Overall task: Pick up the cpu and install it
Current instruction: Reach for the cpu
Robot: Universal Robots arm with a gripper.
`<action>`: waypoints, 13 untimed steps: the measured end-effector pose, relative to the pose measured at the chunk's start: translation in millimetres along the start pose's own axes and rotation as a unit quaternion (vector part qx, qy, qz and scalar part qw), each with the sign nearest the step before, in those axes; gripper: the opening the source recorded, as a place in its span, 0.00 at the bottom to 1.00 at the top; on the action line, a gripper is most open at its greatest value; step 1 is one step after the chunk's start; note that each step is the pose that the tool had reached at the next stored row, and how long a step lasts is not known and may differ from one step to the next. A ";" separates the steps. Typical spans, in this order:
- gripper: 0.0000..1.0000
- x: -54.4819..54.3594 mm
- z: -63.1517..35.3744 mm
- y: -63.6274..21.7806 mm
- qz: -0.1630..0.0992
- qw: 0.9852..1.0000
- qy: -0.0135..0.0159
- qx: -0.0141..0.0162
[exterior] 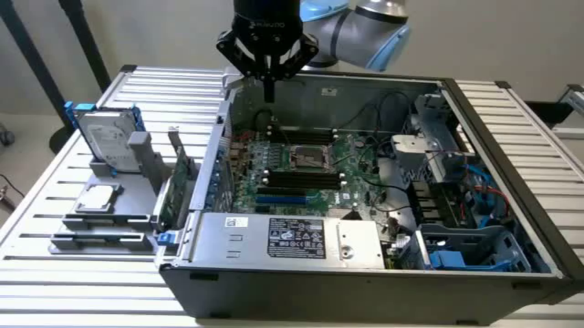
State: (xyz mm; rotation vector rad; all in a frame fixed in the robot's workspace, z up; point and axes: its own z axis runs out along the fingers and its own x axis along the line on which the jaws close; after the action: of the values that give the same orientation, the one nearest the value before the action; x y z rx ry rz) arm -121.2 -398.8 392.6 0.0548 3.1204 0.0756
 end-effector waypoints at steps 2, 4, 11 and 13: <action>0.11 0.0 0.0 0.0 0.000 1.000 0.000 0.000; 0.11 0.0 0.0 0.0 0.000 1.000 0.000 0.000; 0.11 3.4 -0.1 -0.2 0.000 1.000 0.000 0.000; 0.11 12.4 -0.3 -0.5 0.000 1.000 0.000 0.000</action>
State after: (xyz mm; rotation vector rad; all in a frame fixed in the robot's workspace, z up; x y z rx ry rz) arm -133.6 -398.8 392.7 0.0547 3.1203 0.0754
